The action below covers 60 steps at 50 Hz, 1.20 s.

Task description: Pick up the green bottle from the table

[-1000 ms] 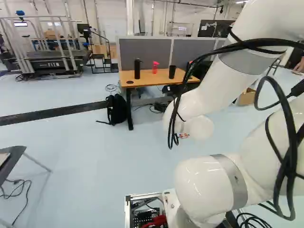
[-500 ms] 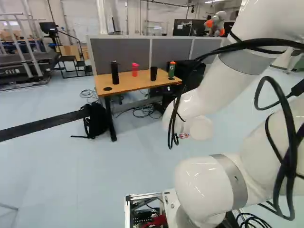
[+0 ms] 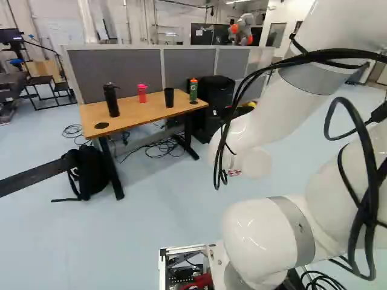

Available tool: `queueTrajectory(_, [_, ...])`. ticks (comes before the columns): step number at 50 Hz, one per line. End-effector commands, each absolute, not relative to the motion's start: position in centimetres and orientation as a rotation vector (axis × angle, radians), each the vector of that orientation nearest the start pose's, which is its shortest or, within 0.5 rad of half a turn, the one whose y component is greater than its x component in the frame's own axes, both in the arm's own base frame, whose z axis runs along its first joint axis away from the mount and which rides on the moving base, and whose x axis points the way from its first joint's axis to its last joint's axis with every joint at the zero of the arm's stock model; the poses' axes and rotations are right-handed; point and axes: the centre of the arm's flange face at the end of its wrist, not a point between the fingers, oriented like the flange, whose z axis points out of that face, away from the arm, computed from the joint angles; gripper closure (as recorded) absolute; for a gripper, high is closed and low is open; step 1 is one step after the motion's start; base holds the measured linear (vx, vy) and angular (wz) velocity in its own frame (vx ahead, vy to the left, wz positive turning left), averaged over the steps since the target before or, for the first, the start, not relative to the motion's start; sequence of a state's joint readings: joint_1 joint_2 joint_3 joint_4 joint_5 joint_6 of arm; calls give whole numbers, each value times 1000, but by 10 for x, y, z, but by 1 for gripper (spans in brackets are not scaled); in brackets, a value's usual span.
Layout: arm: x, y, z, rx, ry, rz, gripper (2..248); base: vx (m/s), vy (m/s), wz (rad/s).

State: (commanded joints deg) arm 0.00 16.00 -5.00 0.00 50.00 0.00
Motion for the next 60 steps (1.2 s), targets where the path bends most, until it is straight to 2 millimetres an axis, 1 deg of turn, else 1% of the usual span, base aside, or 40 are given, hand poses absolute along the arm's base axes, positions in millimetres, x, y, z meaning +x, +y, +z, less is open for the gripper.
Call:
queueTrajectory(9, [270, 0, 366, -2558, 0, -1824, 3, 174, -127, -241])
queueTrajectory(29, [270, 0, 366, -2558, 0, -1824, 3, 253, -108, -3])
queueTrajectory(60, [270, 0, 366, -2558, 0, -1824, 3, 280, -78, 1])
